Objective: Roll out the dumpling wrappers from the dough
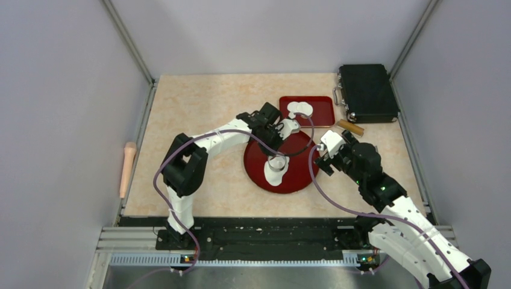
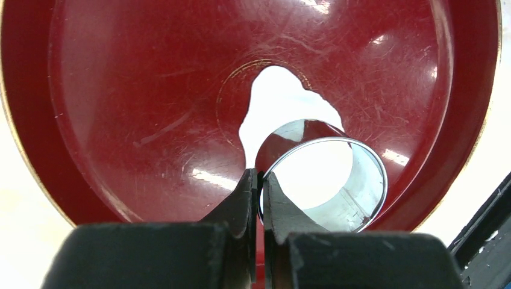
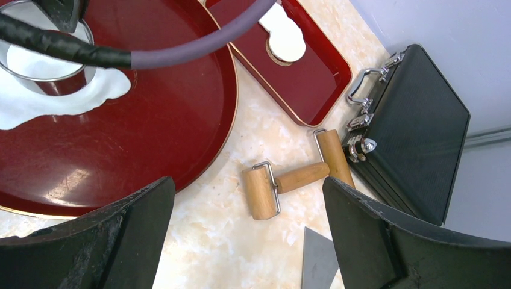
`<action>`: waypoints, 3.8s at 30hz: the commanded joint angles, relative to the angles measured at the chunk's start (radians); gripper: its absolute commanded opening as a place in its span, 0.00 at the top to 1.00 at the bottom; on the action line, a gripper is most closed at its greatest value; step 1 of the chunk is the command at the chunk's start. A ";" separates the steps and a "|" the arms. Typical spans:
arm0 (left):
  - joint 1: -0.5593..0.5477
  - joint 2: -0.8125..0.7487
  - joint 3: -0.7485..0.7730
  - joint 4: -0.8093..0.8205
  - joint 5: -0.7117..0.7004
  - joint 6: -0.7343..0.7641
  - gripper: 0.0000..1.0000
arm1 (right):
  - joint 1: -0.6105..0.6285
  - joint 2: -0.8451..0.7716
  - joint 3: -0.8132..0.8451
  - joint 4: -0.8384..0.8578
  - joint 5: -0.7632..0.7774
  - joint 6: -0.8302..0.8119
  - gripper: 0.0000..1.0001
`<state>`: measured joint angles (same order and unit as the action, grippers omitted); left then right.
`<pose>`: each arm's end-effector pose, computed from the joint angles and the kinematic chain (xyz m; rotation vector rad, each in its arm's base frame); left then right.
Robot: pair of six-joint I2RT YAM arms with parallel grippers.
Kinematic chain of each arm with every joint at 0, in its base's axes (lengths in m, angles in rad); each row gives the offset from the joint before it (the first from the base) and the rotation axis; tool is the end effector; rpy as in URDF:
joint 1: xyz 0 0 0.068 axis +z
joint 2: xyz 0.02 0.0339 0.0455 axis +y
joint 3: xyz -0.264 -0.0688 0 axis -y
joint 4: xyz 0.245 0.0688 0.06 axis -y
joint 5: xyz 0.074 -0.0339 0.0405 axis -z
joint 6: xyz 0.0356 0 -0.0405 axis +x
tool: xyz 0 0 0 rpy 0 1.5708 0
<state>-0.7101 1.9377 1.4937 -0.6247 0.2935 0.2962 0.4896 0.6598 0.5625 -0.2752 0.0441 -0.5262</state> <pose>0.3070 -0.2775 0.2141 1.3722 2.2837 -0.5254 0.1447 0.0753 0.2714 -0.9195 1.7122 -0.0671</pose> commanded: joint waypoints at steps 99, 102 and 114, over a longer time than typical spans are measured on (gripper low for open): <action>0.327 0.134 0.021 0.112 -0.110 -0.293 0.69 | 0.202 1.139 0.806 -0.365 -0.377 0.155 0.01; 0.328 0.140 0.021 0.111 -0.106 -0.294 0.82 | 0.204 1.129 0.783 -0.365 -0.352 0.146 0.01; 0.398 0.000 -0.099 0.253 -0.076 -0.408 0.53 | 0.207 1.068 0.753 -0.312 -0.328 0.170 0.01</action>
<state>-0.3580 2.0342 1.4502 -0.4580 0.1844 -0.0620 0.6853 1.7863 1.3136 -0.6239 -0.2886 -0.3759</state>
